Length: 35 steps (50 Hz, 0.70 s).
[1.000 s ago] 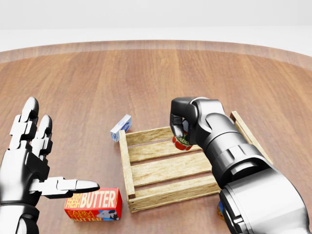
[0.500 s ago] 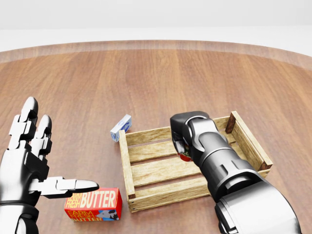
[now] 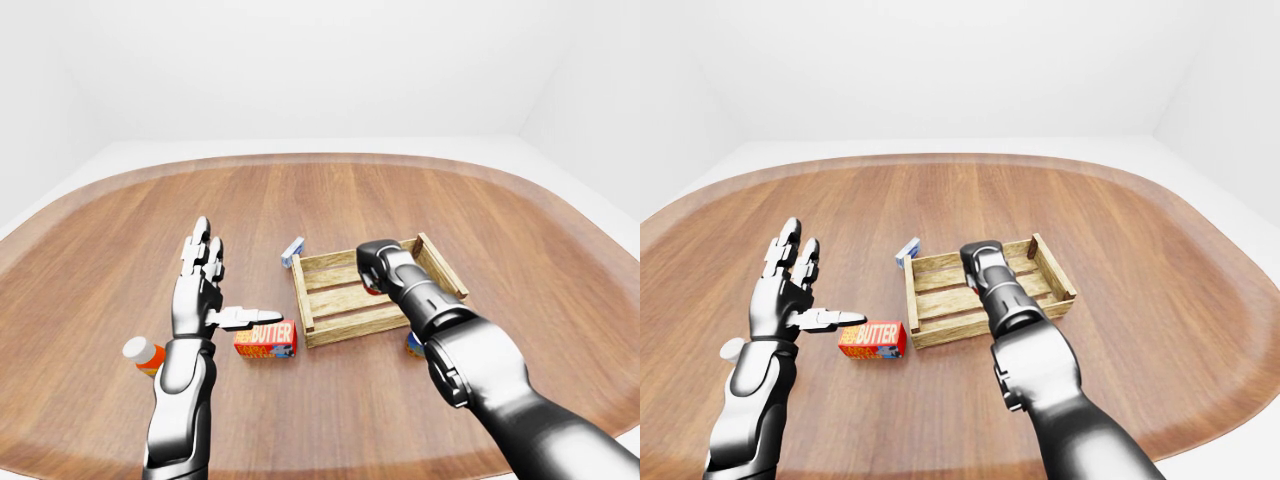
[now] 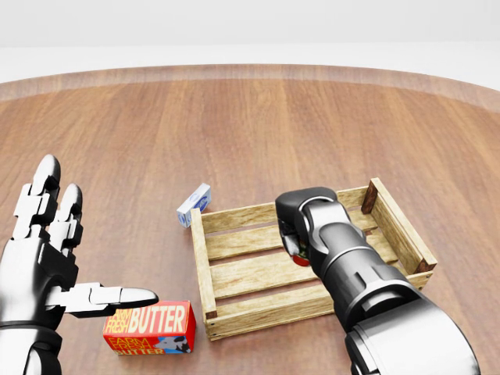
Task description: Pick up the tomato sauce, and put it in the wooden tray.
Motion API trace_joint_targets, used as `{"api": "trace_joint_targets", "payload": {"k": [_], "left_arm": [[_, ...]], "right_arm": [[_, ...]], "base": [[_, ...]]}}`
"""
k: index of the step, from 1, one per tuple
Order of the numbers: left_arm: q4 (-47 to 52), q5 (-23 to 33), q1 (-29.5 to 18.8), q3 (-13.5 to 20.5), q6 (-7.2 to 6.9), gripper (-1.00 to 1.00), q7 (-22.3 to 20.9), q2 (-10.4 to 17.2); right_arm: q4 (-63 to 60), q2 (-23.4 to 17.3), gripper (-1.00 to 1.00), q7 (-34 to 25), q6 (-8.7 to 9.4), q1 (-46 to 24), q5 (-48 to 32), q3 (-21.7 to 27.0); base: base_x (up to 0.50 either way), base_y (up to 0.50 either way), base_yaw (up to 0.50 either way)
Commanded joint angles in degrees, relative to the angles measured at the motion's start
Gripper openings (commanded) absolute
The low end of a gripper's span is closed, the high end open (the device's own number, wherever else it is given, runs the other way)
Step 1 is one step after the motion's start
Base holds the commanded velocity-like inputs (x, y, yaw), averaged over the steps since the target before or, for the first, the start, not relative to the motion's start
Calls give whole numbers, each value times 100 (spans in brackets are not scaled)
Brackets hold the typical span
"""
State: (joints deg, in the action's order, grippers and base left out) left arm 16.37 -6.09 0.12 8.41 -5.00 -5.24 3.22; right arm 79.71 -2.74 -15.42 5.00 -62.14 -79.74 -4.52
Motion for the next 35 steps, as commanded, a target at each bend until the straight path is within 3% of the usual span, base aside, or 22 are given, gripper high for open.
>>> {"api": "trace_joint_targets", "payload": {"k": [1, 35], "left_arm": [[-10, -7, 4, 9, 0, 100, -5, 3], [-29, -14, -22, 31, 0, 100, 7, 12]], "right_arm": [[-34, -41, -100, 92, 0, 41, 14, -11], [-17, -57, -100, 378, 0, 140, 168, 136]], "base": [[0, 0, 0], [0, 0, 0]]}}
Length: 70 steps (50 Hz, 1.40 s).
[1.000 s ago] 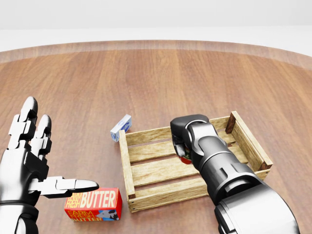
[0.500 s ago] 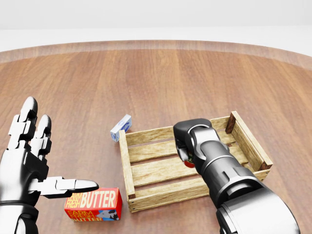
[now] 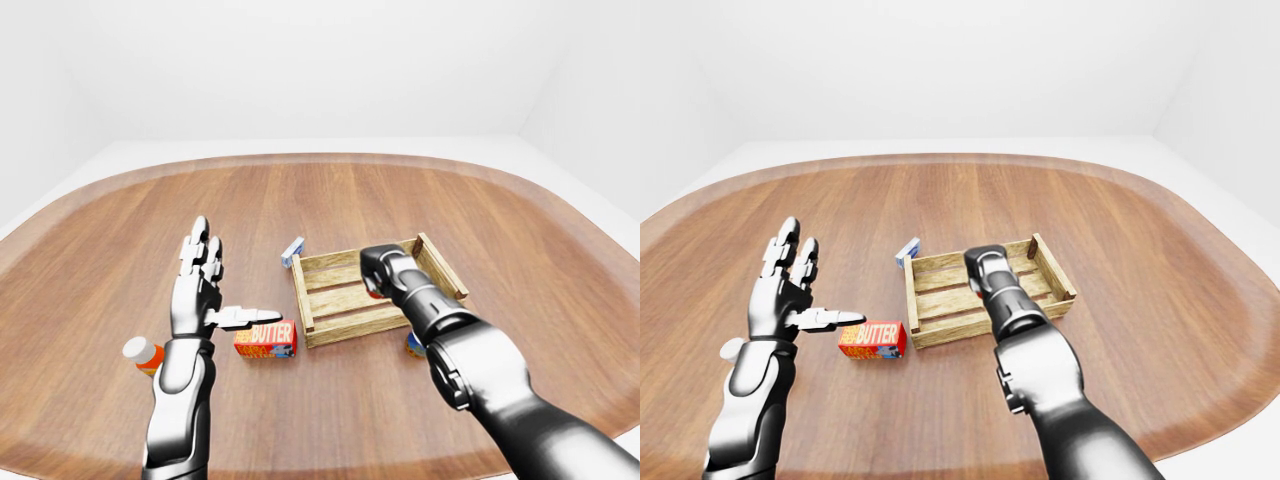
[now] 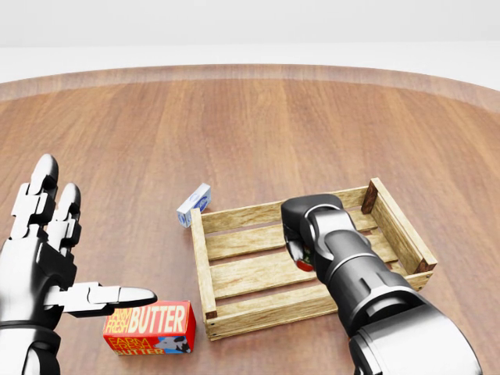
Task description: Pick up the tomato sauce, and put it in the wooden tray.
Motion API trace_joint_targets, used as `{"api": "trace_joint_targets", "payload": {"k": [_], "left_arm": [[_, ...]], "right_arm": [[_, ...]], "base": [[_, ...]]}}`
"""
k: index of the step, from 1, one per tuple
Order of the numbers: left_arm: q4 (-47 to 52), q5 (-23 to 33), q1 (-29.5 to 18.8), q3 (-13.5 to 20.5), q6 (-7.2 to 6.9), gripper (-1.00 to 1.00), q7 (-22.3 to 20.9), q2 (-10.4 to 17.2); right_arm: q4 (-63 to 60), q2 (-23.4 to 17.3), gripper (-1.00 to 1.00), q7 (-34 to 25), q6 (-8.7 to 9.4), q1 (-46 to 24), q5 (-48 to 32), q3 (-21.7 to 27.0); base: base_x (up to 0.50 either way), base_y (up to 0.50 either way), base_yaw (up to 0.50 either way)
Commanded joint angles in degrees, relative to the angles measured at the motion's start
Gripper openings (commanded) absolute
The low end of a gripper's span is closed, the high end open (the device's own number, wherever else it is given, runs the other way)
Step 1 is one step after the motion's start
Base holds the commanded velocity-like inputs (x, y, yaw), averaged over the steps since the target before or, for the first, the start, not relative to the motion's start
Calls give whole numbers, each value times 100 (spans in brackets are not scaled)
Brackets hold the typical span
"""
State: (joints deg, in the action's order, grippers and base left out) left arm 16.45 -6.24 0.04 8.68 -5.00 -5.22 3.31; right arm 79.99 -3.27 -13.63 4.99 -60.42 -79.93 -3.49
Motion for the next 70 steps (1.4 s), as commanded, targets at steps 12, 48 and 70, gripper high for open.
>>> {"api": "trace_joint_targets", "payload": {"k": [12, 48, 70], "left_arm": [[18, -16, -1, 19, 0, 100, 9, 8], [-15, -36, -43, 53, 0, 100, 16, 23], [109, -2, -5, 24, 0, 100, 26, 8]], "right_arm": [[-46, -8, 100, 350, 1, -67, 295, 41], [-102, -137, 100, 208, 1, -340, 394, -8], [-517, -594, 100, 21, 1, -1332, 1233, 101]], "base": [[0, 0, 0], [0, 0, 0], [0, 0, 0]]}}
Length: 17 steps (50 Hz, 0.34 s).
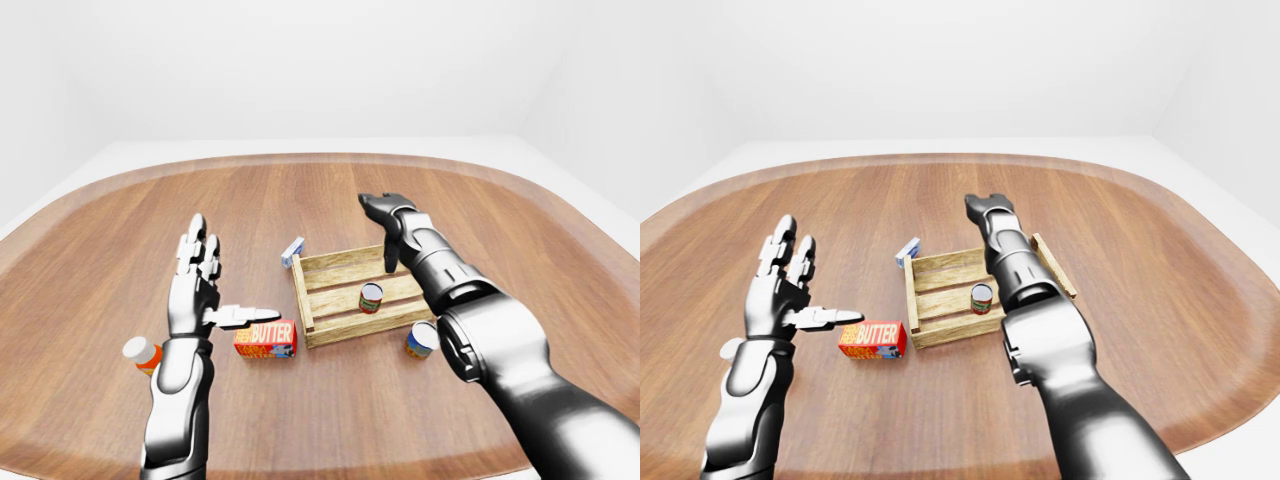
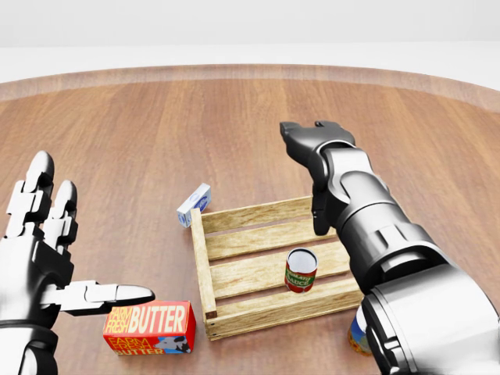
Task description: Pick up the tomato sauce, and put it in the wooden tray.
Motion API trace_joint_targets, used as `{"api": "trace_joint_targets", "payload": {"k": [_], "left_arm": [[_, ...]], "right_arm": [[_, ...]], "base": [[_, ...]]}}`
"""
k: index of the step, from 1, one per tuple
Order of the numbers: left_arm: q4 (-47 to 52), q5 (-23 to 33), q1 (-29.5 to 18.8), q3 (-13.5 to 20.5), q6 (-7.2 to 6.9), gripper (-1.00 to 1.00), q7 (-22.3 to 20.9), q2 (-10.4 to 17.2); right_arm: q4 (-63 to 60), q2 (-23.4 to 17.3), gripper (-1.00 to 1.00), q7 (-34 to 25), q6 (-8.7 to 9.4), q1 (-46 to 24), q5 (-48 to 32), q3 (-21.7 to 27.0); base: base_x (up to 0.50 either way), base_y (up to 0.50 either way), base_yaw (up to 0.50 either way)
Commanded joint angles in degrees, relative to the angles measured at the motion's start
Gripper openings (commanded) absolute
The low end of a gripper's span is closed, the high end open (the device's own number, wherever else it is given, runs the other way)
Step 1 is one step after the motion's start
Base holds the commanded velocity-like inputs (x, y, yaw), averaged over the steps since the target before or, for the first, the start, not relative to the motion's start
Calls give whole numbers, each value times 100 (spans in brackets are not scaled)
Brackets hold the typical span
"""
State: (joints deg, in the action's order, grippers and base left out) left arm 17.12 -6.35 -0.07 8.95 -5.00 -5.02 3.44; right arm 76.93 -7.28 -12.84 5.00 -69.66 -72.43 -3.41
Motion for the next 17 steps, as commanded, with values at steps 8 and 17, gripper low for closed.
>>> {"api": "trace_joint_targets", "payload": {"k": [8, 17], "left_arm": [[97, 3, 11, 10, 0, 100, 12, -2], [245, -16, 35, 33, 0, 100, 7, -1]], "right_arm": [[-902, -290, 100, 221, 0, -461, 1438, 270], [-4196, -274, 100, -656, 0, 706, 1945, 277]], "base": [[0, 0, 0], [0, 0, 0]]}}
